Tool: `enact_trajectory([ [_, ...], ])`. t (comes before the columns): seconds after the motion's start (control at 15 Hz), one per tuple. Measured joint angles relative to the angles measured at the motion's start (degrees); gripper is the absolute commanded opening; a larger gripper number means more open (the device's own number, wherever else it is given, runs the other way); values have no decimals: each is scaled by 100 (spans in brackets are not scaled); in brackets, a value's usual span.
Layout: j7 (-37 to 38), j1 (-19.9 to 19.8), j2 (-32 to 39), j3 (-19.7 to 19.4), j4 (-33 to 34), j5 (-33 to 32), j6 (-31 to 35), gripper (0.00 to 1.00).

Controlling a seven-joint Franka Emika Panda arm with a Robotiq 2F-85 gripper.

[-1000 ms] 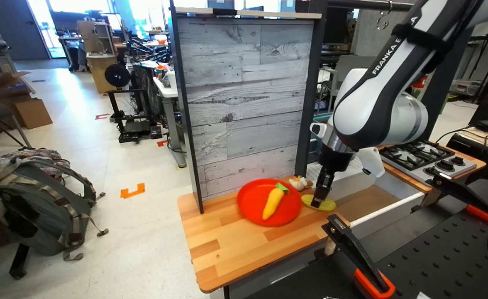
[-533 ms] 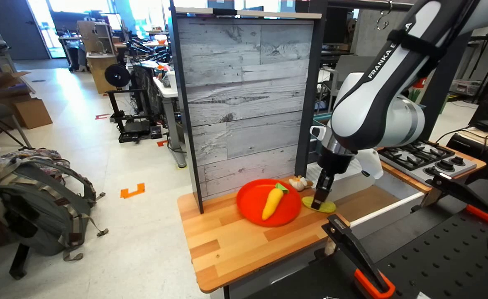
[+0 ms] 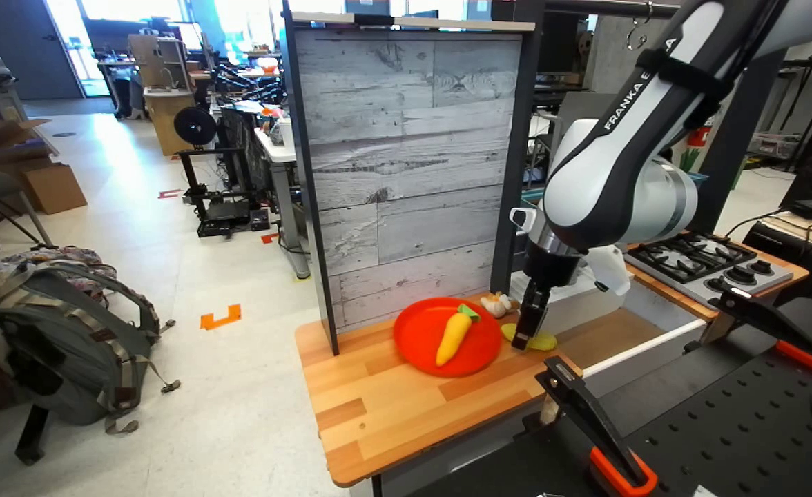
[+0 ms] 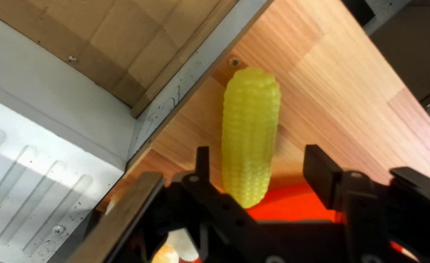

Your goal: Move the maize to the right

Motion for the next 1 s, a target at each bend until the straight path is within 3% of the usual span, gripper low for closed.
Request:
enact_trajectory([
  [0.47, -111, 89, -142, 74, -237, -4, 125, 100],
  [1.0, -118, 134, -1532, 355, -1931, -39, 1123, 100],
])
